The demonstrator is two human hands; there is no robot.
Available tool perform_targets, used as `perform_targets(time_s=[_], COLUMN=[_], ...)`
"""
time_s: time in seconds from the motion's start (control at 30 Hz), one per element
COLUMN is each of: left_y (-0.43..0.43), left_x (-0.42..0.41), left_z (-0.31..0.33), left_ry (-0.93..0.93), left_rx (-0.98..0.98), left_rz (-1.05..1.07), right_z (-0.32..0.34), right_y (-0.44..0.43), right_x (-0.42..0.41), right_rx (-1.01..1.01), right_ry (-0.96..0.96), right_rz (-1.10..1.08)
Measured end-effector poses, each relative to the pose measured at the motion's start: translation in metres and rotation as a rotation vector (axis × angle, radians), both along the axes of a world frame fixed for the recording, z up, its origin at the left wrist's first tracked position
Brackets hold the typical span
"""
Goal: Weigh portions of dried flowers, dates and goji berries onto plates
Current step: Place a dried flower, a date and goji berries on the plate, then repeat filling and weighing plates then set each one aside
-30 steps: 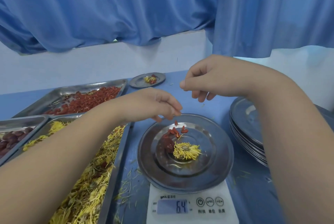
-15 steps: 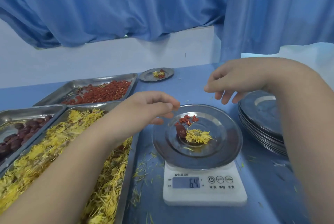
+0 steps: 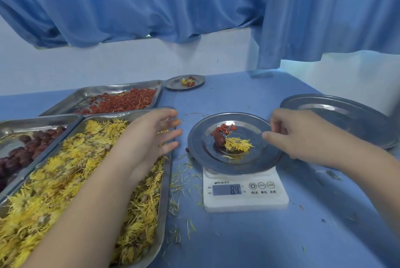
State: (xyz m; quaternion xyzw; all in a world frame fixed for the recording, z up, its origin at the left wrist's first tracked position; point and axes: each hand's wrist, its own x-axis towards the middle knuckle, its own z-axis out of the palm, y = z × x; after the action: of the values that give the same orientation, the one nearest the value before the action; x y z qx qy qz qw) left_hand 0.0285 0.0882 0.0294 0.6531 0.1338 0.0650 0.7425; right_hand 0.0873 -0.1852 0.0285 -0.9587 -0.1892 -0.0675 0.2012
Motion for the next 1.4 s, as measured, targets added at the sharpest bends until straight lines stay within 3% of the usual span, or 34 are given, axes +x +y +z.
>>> perform_targets(time_s=[0.23, 0.5, 0.73, 0.97, 1.1, 1.4], left_y=[-0.005, -0.011, -0.005, 0.007, 0.016, 0.031], left_x=[-0.001, -0.003, -0.001, 0.000, -0.003, -0.008], left_z=[-0.003, -0.003, -0.001, 0.002, 0.005, 0.009], left_ry=[0.047, 0.107, 0.025, -0.175, -0.211, -0.217], left_rx=[-0.157, -0.352, -0.482, -0.655, -0.671, -0.747], left_rz=[-0.022, -0.123, -0.086, 0.046, 0.176, 0.209], right_z=[-0.011, -0.014, -0.012, 0.002, 0.011, 0.011], right_y=[-0.007, -0.003, 0.008, 0.029, 0.058, 0.152], right_x=[-0.006, -0.003, -0.009, 0.018, 0.048, 0.125], right_rx=[-0.042, 0.429, 0.743, 1.045, 1.080, 1.094], right_ry=[0.014, 0.474, 0.570, 0.607, 0.586, 0.619], right_rz=[-0.145, -0.206, -0.116, -0.085, -0.080, -0.202])
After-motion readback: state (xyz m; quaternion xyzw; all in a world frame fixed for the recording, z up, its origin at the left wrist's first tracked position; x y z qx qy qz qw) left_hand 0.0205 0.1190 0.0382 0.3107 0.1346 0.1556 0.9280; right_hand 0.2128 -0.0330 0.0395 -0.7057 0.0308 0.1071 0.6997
